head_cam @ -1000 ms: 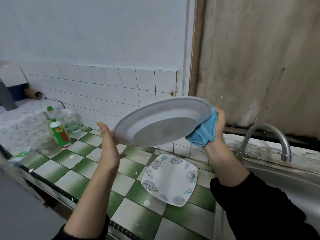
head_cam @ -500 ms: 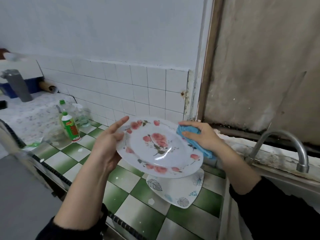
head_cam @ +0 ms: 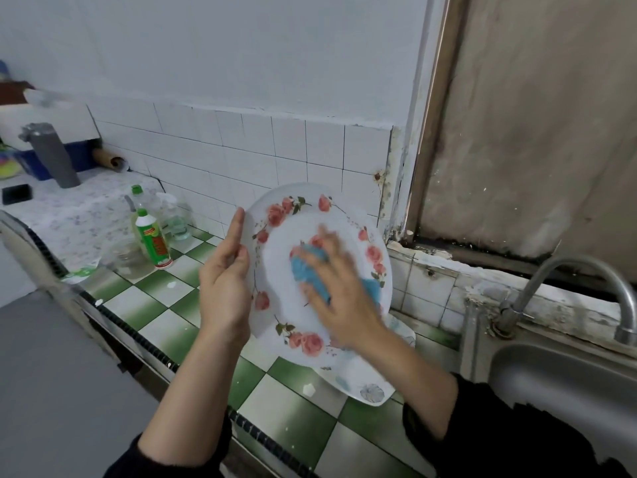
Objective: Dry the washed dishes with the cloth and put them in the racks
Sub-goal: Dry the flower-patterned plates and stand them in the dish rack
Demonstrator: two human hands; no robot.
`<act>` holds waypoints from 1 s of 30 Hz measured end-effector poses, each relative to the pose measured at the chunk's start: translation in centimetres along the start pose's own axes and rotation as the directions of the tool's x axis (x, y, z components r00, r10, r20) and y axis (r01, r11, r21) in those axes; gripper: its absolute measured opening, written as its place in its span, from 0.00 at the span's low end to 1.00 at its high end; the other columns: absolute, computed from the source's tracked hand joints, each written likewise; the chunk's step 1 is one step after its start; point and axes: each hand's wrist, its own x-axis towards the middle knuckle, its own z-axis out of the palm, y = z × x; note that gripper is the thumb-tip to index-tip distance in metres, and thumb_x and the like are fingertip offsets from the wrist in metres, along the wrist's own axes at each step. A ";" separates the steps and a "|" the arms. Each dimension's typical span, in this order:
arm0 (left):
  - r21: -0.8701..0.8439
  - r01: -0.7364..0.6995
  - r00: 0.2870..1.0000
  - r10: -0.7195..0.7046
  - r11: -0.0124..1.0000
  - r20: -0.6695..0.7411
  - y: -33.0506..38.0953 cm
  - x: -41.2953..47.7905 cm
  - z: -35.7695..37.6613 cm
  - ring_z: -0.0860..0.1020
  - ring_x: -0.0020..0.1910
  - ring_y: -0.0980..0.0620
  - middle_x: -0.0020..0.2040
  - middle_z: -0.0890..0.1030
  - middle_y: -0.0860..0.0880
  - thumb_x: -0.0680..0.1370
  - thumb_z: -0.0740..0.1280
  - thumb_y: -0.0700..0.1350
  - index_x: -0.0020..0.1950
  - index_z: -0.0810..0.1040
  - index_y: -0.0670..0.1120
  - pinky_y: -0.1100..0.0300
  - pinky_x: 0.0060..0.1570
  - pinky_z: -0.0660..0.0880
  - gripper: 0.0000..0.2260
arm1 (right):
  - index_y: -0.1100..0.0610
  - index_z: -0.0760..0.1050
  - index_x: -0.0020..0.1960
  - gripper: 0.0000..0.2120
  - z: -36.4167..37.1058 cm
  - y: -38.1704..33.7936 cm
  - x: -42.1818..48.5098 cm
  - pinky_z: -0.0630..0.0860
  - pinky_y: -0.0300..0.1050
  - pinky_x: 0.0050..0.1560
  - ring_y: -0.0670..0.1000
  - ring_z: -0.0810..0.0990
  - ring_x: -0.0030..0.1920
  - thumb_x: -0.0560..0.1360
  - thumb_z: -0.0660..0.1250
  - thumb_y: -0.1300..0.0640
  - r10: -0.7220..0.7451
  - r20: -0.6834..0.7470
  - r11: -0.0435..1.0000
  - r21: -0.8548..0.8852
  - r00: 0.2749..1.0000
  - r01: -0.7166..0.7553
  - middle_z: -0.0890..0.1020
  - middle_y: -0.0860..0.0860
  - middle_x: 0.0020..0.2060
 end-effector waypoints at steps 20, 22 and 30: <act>0.013 -0.152 0.988 0.151 0.988 0.044 -1.5 -1.8 -0.1 0.77 0.59 0.65 0.54 0.81 0.65 0.81 0.53 0.29 0.67 0.69 0.53 0.71 0.56 0.73 0.23 | 0.39 0.56 0.77 0.23 -2.4 1.5 5.0 0.68 0.56 0.71 0.57 0.48 0.78 0.82 0.53 0.45 0.368 -0.425 0.930 0.165 0.827 -0.329 0.44 0.51 0.80; 0.082 -0.194 0.975 0.183 0.977 0.127 -1.8 -2.3 1.0 0.77 0.56 0.69 0.53 0.79 0.70 0.81 0.52 0.27 0.70 0.65 0.51 0.74 0.53 0.72 0.25 | 0.45 0.53 0.78 0.25 -2.0 -1.2 5.1 0.70 0.35 0.66 0.53 0.50 0.78 0.82 0.53 0.47 0.227 -0.407 0.963 0.231 0.885 -0.141 0.47 0.51 0.80; -0.017 -0.183 0.981 0.182 0.983 -0.061 0.4 1.0 -0.8 0.78 0.50 0.71 0.44 0.80 0.71 0.81 0.55 0.30 0.73 0.67 0.45 0.73 0.51 0.74 0.22 | 0.39 0.55 0.76 0.26 -0.7 2.8 1.7 0.44 0.71 0.73 0.56 0.36 0.77 0.80 0.52 0.39 0.028 -0.144 0.997 -0.064 0.989 -0.038 0.44 0.49 0.79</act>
